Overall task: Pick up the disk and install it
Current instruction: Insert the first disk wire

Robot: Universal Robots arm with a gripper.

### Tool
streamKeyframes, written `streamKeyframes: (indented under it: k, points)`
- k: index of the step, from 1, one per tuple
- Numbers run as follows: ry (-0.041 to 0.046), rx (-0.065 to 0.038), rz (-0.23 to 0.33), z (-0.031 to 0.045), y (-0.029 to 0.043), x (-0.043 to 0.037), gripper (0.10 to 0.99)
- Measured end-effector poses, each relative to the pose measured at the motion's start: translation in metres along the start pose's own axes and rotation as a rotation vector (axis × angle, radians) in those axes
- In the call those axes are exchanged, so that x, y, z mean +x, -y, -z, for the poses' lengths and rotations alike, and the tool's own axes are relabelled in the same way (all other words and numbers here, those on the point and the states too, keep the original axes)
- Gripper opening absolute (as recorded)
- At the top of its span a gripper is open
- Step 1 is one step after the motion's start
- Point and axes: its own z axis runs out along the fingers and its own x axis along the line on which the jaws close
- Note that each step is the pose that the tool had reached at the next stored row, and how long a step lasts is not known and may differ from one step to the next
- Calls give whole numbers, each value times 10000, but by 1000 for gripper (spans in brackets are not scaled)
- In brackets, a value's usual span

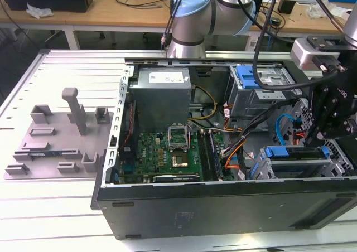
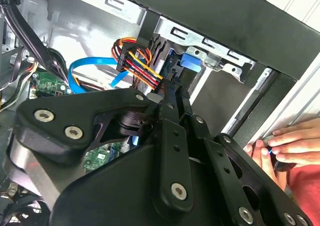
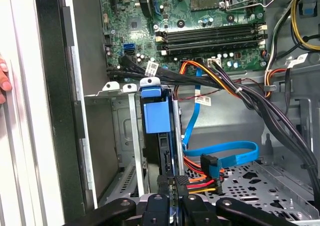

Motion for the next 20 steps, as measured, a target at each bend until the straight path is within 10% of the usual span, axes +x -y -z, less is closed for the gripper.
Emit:
streamKeyframes:
  k: [20]
  points:
    - [-1, 0, 6, -52, -4, -14, 165]
